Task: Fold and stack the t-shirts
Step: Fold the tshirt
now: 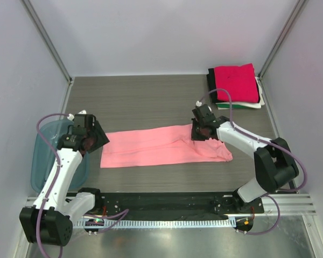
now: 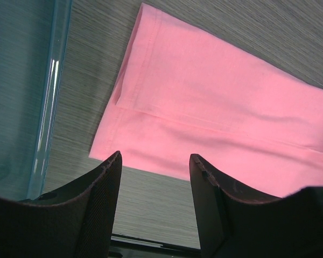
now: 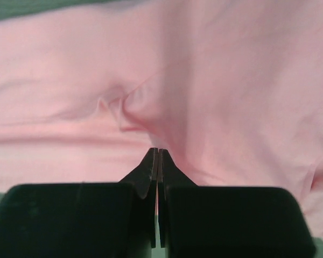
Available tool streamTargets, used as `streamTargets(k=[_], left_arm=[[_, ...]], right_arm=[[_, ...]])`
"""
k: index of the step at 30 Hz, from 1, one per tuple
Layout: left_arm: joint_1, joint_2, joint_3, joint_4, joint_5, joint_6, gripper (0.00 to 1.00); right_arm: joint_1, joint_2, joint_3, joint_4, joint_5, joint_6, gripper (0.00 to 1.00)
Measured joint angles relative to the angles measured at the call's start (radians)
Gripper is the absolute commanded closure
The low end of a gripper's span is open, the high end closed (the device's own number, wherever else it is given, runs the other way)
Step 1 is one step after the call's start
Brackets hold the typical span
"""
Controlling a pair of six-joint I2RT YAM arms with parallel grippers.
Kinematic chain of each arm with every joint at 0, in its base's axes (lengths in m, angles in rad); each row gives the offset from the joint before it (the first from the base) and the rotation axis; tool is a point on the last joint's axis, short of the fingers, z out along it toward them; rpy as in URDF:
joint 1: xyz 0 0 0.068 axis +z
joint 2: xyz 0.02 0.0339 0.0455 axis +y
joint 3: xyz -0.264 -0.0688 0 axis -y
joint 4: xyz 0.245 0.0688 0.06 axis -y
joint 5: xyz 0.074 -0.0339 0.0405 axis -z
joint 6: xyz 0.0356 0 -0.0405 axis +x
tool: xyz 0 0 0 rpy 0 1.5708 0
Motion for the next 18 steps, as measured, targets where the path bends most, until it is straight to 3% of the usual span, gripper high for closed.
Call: streamTargets(k=[1, 2, 6, 14, 18], left_arm=[[0.000, 0.000, 0.000, 0.000, 0.000, 0.000, 0.46], [0.000, 0.000, 0.000, 0.000, -0.001, 0.000, 0.45], [0.000, -0.002, 0.000, 0.000, -0.002, 0.000, 0.45], [-0.004, 0.024, 0.000, 0.013, 0.002, -0.002, 0.46], [-0.069, 0.143, 0.018, 0.035, -0.004, -0.011, 0.46]], right_arm=[[0.016, -0.030, -0.022, 0.000, 0.002, 0.009, 0.95], [0.034, -0.058, -0.045, -0.004, 0.005, 0.019, 0.82], [0.093, -0.121, -0.132, -0.016, 0.005, 0.058, 0.57], [0.130, -0.227, -0.192, -0.045, 0.001, 0.076, 0.46], [0.094, -0.280, -0.170, -0.043, 0.020, 0.085, 0.45]])
